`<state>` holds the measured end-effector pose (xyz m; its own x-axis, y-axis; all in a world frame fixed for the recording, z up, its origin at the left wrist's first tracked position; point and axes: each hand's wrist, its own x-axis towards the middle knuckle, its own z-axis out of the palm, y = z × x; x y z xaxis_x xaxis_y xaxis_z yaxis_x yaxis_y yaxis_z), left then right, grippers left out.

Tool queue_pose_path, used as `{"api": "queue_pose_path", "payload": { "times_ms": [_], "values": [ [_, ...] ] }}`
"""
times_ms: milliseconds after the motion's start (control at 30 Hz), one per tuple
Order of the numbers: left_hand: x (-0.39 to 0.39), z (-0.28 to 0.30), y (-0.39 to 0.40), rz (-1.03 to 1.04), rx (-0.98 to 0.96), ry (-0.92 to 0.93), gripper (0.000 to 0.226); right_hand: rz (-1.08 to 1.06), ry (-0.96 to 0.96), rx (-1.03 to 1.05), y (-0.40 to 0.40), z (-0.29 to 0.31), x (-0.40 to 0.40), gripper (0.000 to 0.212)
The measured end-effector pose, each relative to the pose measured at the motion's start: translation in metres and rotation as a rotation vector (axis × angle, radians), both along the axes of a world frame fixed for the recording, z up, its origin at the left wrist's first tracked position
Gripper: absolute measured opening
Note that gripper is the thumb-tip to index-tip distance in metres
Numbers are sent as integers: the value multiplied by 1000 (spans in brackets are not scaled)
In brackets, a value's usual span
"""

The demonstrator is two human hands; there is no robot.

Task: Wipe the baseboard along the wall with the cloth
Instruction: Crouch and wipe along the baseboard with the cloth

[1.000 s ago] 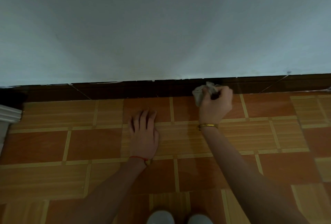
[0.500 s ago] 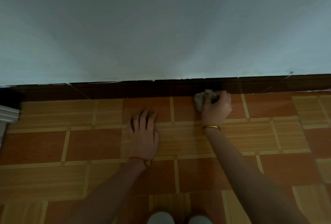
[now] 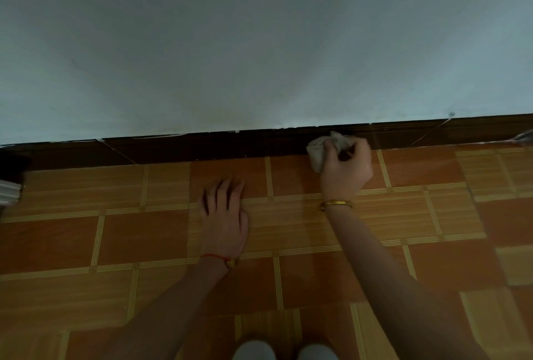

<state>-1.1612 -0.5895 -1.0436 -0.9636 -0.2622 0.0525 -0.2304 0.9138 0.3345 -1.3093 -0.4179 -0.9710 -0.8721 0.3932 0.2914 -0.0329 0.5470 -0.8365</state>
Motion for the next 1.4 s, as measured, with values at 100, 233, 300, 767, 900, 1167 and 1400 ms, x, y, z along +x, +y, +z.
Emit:
{"api": "queue_pose_path", "payload": {
  "times_ms": [100, 233, 300, 767, 900, 1167, 1400],
  "values": [
    [0, 0, 0, -1, 7, -7, 53, -23, 93, -77, -5, 17, 0, 19],
    [0, 0, 0, -2, 8, 7, 54, 89, 139, -58, -26, 28, 9, 20],
    [0, 0, -1, -1, 10, 12, 54, 94, 135, -62, -24, 30, 7, 20],
    [-7, 4, 17, 123, 20, 36, 51, 248, 72, 65, -13, 27, 8, 23],
    [-26, 14, 42, 69, 74, 78, 50, 137, 55, 89, 11, 30, -4, 23],
    [-46, 13, 73, -40, 74, 6, 52, -8, 11, 117, 46, 31, -20, 16],
    [-47, 0, 82, -23, 3, -1, 50, 198, 0, 143, 21, 12, -10, 24]
  ]
}}
